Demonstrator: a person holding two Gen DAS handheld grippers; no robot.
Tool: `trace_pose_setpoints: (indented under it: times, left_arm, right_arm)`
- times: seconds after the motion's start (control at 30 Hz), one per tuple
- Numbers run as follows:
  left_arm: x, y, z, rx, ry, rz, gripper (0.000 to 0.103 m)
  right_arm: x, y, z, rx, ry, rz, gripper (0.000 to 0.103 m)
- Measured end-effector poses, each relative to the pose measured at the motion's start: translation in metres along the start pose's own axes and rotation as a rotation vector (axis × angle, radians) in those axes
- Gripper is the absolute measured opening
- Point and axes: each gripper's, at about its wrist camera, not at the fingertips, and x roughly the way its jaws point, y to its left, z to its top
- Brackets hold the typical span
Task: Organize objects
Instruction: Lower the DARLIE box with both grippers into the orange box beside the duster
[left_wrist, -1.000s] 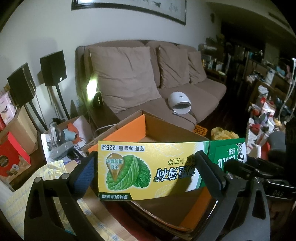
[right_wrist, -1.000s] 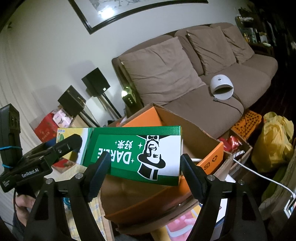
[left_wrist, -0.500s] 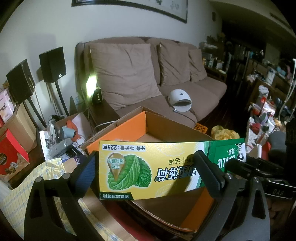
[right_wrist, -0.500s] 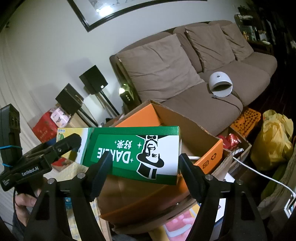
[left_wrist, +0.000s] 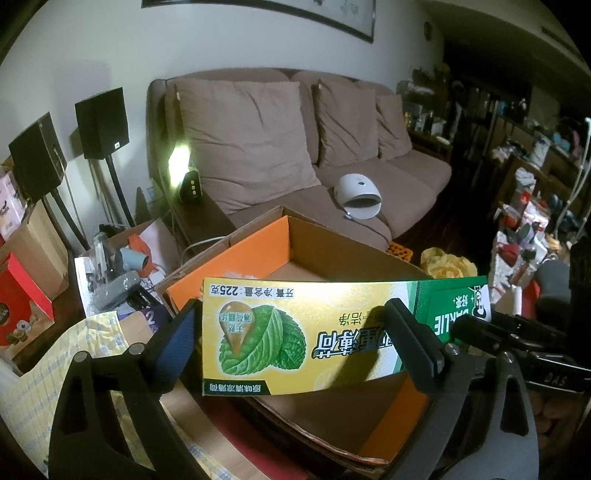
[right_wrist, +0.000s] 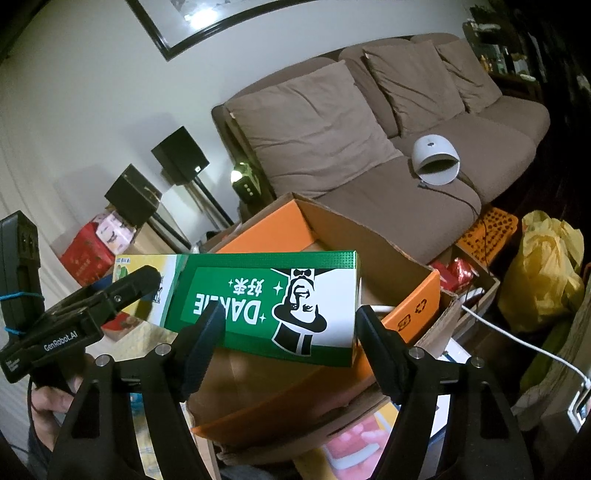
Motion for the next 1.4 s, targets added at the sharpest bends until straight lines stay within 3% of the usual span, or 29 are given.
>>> trace_pose_setpoints:
  times: [1.4]
  left_arm:
    - [0.028, 0.024, 0.013, -0.062, 0.026, 0.043, 0.096]
  right_arm:
    - [0.011, 0.008, -0.008, -0.041, 0.049, 0.014, 0.066]
